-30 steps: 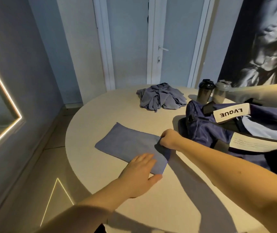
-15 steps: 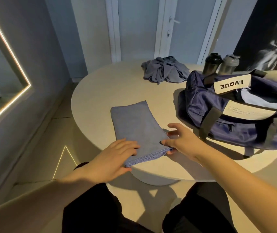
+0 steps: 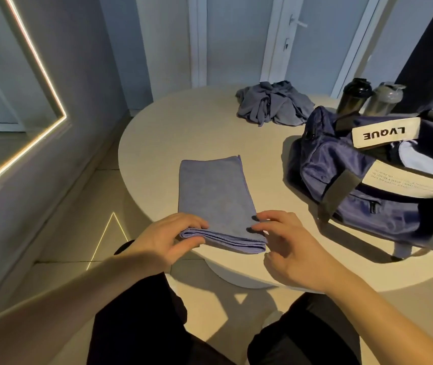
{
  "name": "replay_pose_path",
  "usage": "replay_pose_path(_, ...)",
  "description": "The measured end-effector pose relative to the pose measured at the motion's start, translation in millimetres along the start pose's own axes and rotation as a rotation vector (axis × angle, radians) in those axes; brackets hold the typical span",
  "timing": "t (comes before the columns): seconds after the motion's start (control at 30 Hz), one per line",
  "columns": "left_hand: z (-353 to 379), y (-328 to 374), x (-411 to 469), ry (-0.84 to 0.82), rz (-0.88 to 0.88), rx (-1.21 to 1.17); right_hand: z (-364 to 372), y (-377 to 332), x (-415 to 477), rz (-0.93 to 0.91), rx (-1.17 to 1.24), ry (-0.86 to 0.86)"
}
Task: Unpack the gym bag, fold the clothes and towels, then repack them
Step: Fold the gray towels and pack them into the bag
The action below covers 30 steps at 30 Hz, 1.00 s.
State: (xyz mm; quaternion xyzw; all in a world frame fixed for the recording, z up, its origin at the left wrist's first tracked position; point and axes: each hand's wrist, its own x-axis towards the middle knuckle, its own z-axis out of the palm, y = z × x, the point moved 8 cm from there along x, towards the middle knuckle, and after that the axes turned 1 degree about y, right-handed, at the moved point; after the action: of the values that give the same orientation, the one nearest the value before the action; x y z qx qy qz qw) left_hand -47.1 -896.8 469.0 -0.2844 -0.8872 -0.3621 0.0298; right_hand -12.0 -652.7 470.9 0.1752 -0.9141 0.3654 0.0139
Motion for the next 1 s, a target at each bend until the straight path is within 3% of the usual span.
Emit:
replay_pose_path(0.1, -6, -3, 5, 0.064, -0.123, -0.154, 0, -2, 8, -0.022, -0.029, 0.011)
replay_pose_path(0.23, -17, -14, 21, 0.172, -0.190, -0.190, -11, -9, 29, -0.028, 0.102, 0.130)
replay_pose_path(0.33, -31, -22, 47, 0.266, -0.202, -0.194, -21, -10, 57, 0.081, 0.252, 0.135)
replay_pose_path(0.5, -48, -62, 109, 0.331, -0.338, -0.268, -37, 3, 131, 0.230, 0.290, 0.210)
replay_pose_path(0.73, -52, -111, 173, 0.266, -0.416, -0.061, -30, 38, 214, 0.489, 0.086, 0.246)
replay_pose_path(1.0, -42, -130, 180, 0.246, -0.420, 0.091, -20, 56, 226, 0.573, -0.079, 0.212)
